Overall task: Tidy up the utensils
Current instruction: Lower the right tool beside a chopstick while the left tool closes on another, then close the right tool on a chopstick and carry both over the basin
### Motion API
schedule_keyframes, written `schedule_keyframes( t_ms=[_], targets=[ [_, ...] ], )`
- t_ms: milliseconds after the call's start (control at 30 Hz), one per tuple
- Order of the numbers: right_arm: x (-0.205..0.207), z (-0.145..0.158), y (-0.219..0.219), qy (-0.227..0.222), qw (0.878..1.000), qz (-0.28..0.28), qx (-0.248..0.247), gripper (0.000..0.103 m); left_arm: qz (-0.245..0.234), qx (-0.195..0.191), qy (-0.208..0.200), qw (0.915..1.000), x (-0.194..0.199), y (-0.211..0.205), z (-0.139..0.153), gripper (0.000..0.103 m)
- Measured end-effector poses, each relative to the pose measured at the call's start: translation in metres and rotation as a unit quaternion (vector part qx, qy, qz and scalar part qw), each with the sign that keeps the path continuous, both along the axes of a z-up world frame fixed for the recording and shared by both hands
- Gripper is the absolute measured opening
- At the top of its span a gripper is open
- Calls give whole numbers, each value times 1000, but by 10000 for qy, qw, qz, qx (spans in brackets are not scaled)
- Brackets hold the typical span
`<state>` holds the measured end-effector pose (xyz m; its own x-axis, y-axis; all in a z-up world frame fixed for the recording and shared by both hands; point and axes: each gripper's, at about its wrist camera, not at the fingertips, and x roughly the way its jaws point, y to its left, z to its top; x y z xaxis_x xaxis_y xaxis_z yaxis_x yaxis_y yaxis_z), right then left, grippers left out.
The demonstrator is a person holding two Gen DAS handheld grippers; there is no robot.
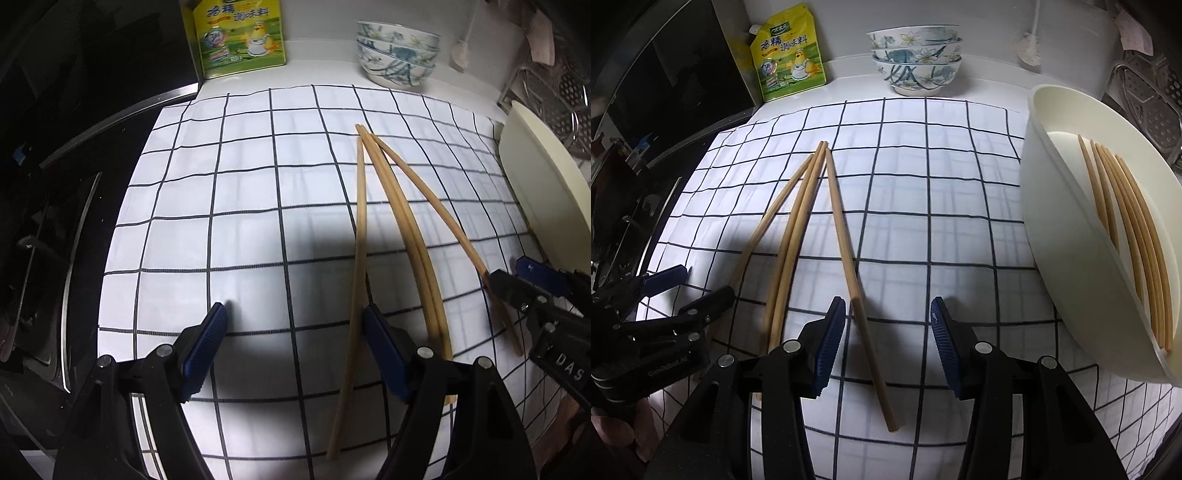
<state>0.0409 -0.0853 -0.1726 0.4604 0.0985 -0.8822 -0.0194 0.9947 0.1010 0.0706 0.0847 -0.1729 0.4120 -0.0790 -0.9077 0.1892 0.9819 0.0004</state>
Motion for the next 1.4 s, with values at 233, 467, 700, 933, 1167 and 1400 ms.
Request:
schedule_keyframes(
  t_ms=[233, 467, 700, 933, 1167, 1400],
  targets=[
    [12, -4, 9, -31, 9998, 168, -99, 46, -58, -73, -137, 9999, 19, -12, 2, 74],
    [15, -11, 14, -99, 9990, 287, -322, 46, -182, -9, -181, 9997, 24, -21, 3, 51],
    [15, -10, 27, -165, 9978, 532, -352, 6, -327, -104, -98, 9994, 22, -25, 5, 7],
    [10, 0, 24, -170, 9986, 484, -92, 6, -217, -237, -14, 9995, 18, -18, 14, 7],
    [1, 30, 16, -385, 9977, 513, 215, 6, -78, -266, -197, 9994, 7, -17, 43, 7],
    [-8, 68, -9, -685, 9952, 585, 386, 6, -91, -356, -531, 9979, 0, -47, 81, 7]
  ],
)
